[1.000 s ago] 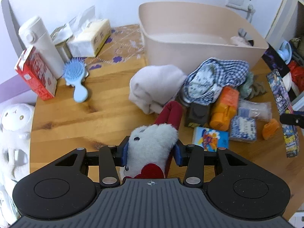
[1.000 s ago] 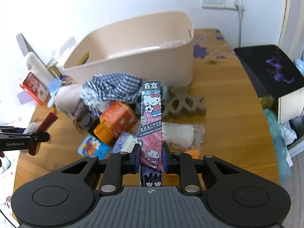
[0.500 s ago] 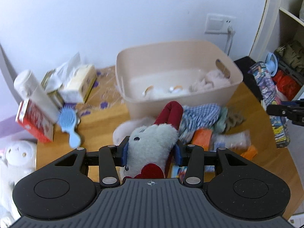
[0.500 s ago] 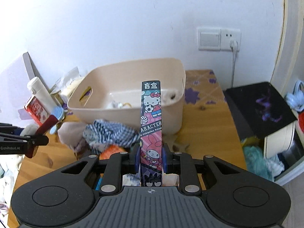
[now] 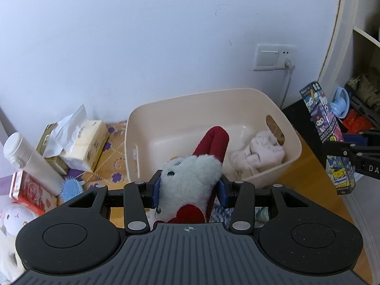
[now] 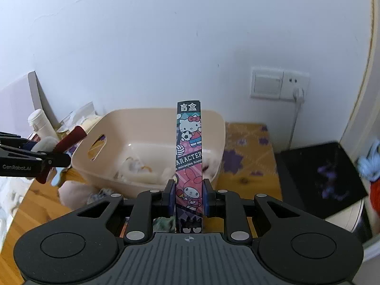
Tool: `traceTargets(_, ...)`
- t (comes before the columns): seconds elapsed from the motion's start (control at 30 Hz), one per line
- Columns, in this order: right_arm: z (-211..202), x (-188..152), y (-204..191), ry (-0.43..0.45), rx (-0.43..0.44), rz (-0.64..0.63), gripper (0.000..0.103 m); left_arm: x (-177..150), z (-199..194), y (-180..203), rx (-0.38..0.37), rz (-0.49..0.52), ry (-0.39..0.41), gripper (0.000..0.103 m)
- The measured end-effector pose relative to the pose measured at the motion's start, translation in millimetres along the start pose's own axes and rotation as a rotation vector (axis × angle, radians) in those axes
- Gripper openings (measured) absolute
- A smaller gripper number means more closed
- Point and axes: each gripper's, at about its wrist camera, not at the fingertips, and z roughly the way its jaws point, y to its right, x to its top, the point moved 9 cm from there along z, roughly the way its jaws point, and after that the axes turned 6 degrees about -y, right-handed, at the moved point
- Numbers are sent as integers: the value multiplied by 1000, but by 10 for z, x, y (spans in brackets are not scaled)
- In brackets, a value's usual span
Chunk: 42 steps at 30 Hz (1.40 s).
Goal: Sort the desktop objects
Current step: 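Lift both items over the bin and release them inside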
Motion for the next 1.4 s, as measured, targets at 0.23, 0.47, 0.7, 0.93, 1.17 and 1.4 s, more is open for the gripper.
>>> traceTargets(0.23, 231, 283, 81, -5, 13, -59, 21, 130, 384, 32, 39, -35, -26, 45)
traceTargets(0.47, 531, 482, 6, -24, 17, -164, 21, 278, 721, 70, 72, -55, -53, 45)
traceTargets(0.7, 841, 567, -100, -56, 23, -267, 21, 303, 1102, 13, 109, -81, -122, 45)
traceTargets(0.93, 1128, 541, -172, -103, 31, -317, 21, 135, 1419, 4, 117, -85, -229, 46)
traceTargets(1.17, 1341, 449, -152, -156, 34, -318, 21, -3, 1539, 39, 117, -82, -287, 48)
traceTargets(1.4, 1356, 420, -108, -162, 19, -313, 34, 0, 1477, 51, 101, -85, -288, 65)
